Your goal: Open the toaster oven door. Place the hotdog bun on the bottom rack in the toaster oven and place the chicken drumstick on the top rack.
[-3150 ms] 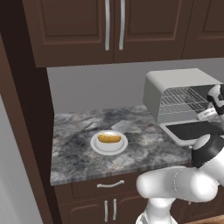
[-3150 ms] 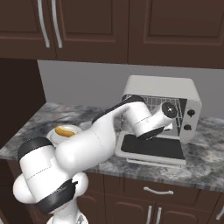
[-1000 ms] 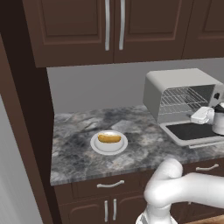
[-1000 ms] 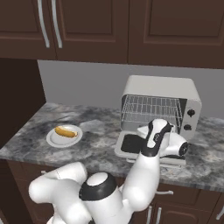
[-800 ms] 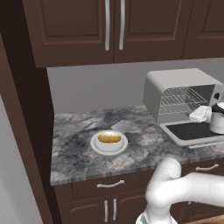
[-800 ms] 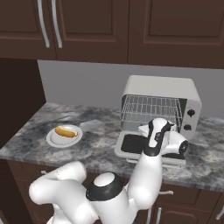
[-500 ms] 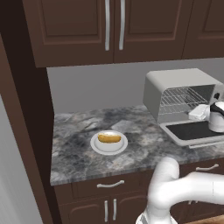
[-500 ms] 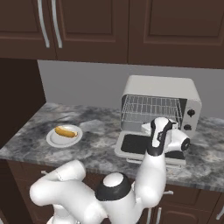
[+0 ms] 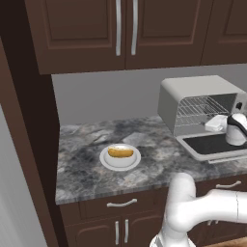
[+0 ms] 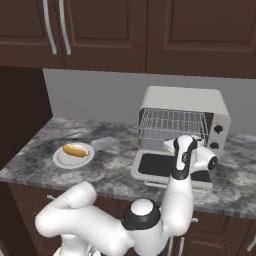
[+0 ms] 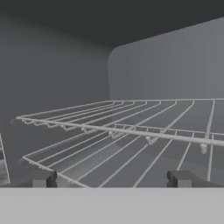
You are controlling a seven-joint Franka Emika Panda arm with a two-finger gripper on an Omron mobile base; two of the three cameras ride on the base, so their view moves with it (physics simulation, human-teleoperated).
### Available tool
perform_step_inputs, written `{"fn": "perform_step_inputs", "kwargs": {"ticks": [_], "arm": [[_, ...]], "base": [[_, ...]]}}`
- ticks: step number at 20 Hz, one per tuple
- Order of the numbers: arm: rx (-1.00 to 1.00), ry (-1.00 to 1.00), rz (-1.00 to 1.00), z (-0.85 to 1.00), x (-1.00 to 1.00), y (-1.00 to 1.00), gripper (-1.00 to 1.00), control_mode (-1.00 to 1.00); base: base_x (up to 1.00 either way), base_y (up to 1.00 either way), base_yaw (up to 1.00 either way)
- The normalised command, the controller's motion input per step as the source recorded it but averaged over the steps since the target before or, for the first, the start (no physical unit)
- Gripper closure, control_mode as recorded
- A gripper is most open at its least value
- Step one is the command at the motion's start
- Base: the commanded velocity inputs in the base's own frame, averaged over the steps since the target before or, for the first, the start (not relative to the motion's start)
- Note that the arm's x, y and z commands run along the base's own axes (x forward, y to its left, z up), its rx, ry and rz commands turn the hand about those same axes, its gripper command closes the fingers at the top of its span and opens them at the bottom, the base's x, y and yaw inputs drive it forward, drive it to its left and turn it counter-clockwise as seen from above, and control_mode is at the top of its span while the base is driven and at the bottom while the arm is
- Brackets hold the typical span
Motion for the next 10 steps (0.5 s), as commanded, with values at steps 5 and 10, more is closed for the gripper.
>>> {"fn": "perform_step_inputs", "kwargs": {"ticks": [5,10], "arm": [[0.0,0.01,0.0,-0.14,0.35,0.0,-1.0,-1.0],[0.0,0.03,0.0,-0.2,0.29,0.0,-1.0,-1.0]], "base": [[0.0,0.0,0.0],[0.0,0.0,0.0]]}}
